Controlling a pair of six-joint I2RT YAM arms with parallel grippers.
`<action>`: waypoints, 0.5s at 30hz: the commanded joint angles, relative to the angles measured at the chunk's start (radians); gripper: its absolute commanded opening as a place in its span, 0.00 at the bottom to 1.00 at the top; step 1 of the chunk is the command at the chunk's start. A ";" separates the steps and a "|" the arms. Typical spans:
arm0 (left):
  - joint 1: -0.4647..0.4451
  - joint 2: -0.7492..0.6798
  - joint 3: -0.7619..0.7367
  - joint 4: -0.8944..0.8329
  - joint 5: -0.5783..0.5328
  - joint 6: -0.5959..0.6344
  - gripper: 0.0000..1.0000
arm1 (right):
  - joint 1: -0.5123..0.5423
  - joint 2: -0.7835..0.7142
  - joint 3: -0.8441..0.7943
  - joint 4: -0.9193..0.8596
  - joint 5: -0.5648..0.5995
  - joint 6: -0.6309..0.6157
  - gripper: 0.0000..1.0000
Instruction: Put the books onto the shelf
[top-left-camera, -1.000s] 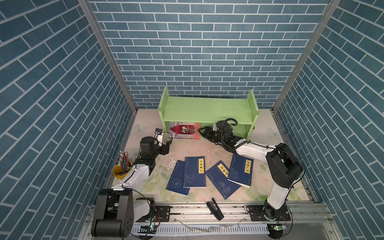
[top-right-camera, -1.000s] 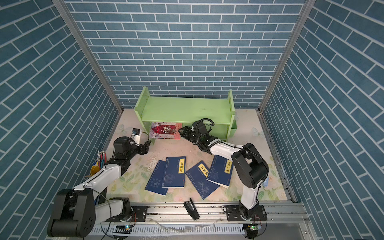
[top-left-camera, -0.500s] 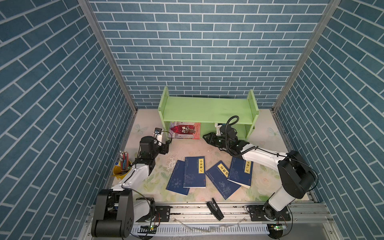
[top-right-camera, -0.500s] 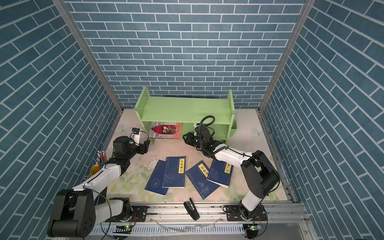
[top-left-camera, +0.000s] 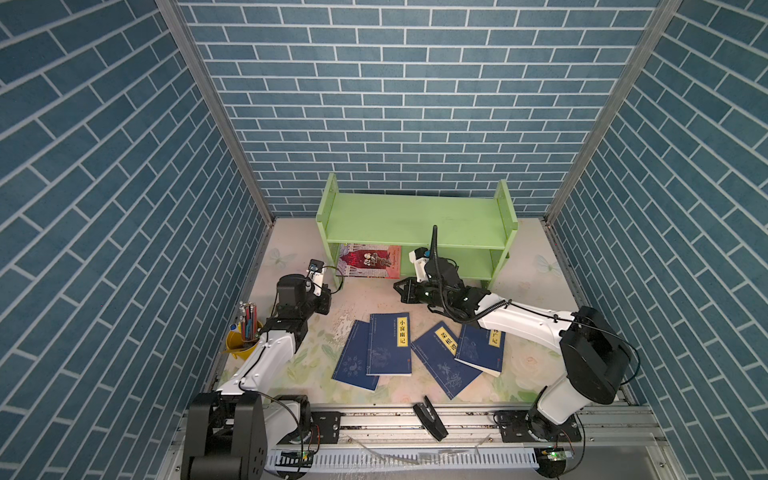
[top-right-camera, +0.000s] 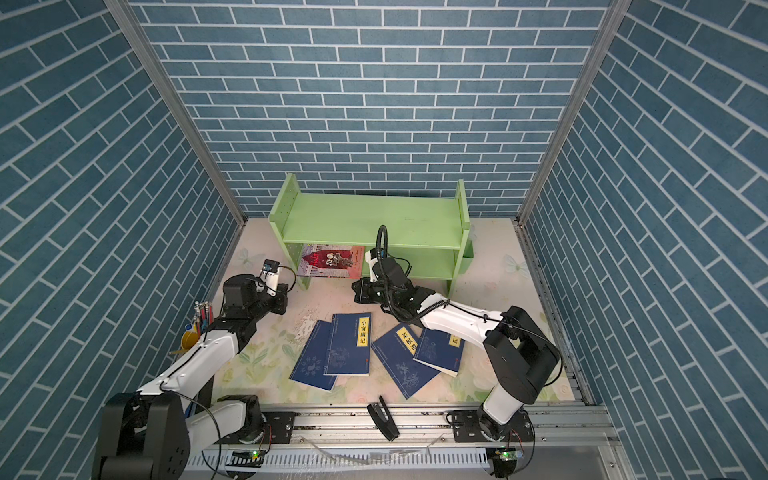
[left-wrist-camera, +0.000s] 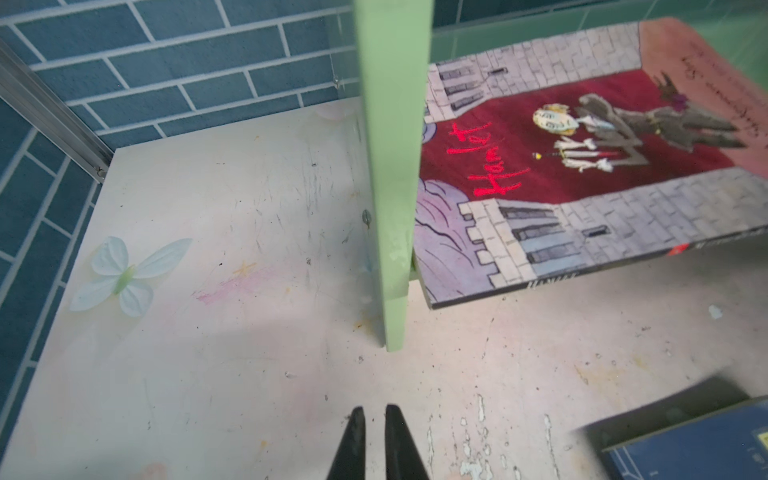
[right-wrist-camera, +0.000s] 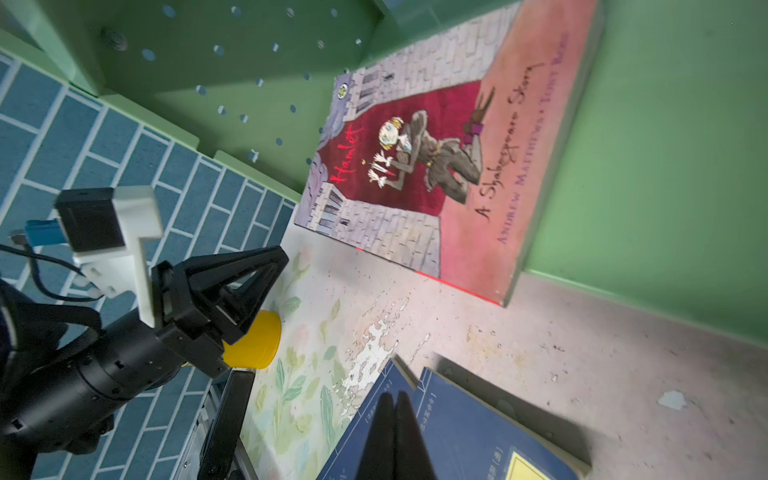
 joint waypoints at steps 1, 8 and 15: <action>0.006 0.026 0.050 -0.026 0.043 -0.007 0.03 | 0.015 0.030 0.057 -0.037 0.038 -0.088 0.00; 0.006 0.068 0.074 -0.026 0.156 -0.061 0.00 | 0.043 0.070 0.095 -0.094 0.103 -0.170 0.00; 0.008 0.091 0.087 0.002 0.215 -0.074 0.00 | 0.062 0.111 0.116 -0.130 0.154 -0.210 0.00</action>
